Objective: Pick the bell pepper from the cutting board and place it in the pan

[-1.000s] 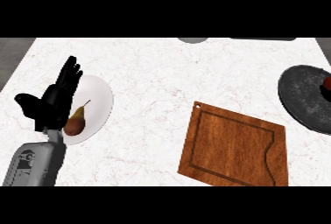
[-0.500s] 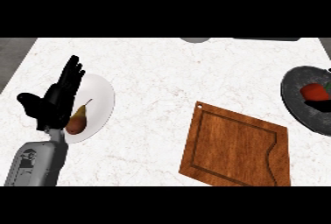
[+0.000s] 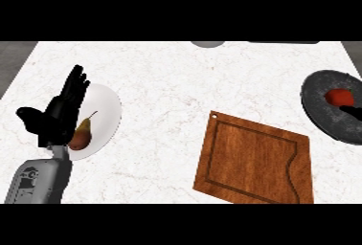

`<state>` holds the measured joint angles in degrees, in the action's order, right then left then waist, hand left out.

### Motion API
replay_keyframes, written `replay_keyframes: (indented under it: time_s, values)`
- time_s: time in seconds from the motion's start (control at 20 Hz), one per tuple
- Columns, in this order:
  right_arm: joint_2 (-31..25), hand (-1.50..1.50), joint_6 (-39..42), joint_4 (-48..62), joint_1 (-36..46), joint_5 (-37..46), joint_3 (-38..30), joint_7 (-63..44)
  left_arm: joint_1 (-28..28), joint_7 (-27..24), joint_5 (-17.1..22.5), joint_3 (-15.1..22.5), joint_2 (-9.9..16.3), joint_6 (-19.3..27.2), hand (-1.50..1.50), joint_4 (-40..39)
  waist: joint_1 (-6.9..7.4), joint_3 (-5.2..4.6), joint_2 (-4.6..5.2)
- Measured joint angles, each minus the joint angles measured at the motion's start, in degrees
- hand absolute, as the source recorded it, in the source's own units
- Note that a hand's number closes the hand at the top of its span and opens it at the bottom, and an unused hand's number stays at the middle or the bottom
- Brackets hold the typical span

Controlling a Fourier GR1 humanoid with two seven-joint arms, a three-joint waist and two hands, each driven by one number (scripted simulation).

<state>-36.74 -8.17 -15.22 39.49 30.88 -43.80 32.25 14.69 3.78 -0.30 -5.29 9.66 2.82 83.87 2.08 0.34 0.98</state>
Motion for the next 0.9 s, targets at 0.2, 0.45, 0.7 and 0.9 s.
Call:
replay_keyframes:
  time_s: [0.2, 0.45, 0.7, 0.9]
  values:
    - [-1.87, -1.50, 7.85, 0.75, -2.97, -4.52, -2.93, 4.00, -0.32, 1.26, -0.10, -0.62, 0.37, 0.52, 0.00, 0.55, -1.14, -0.14, -0.51]
    - [-4.32, -1.50, 20.06, -0.58, -8.43, -9.08, -4.50, 8.37, -1.34, 2.40, 0.11, -0.99, 0.34, 0.77, 0.00, 1.58, -2.34, -0.30, -1.03]
    - [-6.29, -1.50, 29.24, -5.11, -16.15, -12.66, -5.06, 10.92, -2.72, 1.20, -0.23, -1.56, 0.77, 0.71, 0.00, 1.19, -3.54, -0.49, -1.47]
    - [-5.69, -1.50, 32.24, -11.88, -22.48, -16.03, -5.63, 9.04, -4.26, 0.56, -0.19, -1.55, 0.50, 0.56, 0.00, 1.69, -3.89, -0.59, -1.61]
